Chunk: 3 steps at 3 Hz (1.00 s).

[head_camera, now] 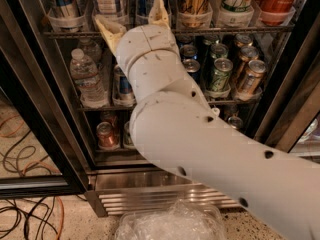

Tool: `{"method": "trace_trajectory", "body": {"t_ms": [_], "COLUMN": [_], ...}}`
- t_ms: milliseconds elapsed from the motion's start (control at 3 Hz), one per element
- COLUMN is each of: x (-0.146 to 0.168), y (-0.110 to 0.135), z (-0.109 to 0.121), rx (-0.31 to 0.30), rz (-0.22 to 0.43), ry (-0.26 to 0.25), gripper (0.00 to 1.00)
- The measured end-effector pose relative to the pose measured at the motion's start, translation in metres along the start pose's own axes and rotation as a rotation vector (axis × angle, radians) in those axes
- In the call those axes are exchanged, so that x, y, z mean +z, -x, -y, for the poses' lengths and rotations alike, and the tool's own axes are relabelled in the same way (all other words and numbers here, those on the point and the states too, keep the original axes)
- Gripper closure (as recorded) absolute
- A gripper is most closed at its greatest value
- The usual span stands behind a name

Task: Pick pepsi can from top shelf of fridge

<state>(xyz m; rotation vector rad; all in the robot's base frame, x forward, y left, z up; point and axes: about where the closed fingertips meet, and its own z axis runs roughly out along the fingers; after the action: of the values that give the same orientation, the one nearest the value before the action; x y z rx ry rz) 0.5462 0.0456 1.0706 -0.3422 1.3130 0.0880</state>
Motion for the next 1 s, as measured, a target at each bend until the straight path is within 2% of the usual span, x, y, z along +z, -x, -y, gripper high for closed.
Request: {"method": "trace_trajectory", "body": {"t_ms": [667,1000], "x": [0.007,0.014], "y": [-0.006,-0.002], "z": [0.027,0.032], "rx": [-0.047,-0.066], "rz": [-0.009,-0.009], "ry": [-0.125,-0.144], "gripper": [0.27,0.27]}}
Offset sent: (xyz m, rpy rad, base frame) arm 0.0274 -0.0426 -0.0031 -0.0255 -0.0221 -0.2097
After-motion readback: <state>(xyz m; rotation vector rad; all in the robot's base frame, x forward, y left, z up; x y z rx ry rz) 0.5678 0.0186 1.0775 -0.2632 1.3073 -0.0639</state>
